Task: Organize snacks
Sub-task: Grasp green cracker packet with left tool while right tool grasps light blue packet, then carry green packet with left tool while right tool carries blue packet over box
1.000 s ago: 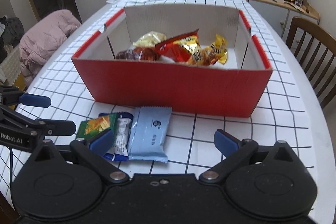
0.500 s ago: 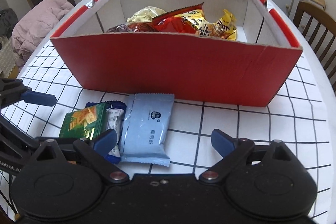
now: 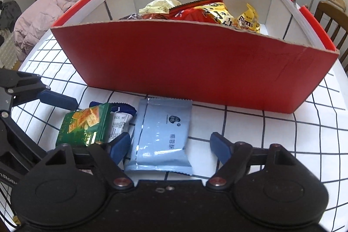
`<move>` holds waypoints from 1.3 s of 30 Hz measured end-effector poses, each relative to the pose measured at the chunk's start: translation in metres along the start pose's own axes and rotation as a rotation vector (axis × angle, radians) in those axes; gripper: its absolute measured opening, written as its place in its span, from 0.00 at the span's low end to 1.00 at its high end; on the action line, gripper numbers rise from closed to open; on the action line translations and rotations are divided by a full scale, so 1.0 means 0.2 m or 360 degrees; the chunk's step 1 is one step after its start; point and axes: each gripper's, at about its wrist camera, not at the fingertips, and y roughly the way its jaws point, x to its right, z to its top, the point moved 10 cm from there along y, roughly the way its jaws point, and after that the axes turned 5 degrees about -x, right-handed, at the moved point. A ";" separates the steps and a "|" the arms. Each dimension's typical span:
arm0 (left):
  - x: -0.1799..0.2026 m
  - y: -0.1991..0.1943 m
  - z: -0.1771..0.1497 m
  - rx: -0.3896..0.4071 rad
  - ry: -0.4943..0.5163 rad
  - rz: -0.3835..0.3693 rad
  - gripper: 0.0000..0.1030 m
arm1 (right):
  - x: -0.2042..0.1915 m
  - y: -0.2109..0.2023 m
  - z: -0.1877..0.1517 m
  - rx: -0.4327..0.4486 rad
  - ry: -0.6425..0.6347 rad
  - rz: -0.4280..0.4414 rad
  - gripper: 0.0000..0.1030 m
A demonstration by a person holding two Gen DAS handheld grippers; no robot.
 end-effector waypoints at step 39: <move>-0.05 -0.37 -0.08 0.0151 -0.0657 0.0005 0.43 | 0.04 -0.46 -0.07 0.0236 0.0105 -0.0120 0.45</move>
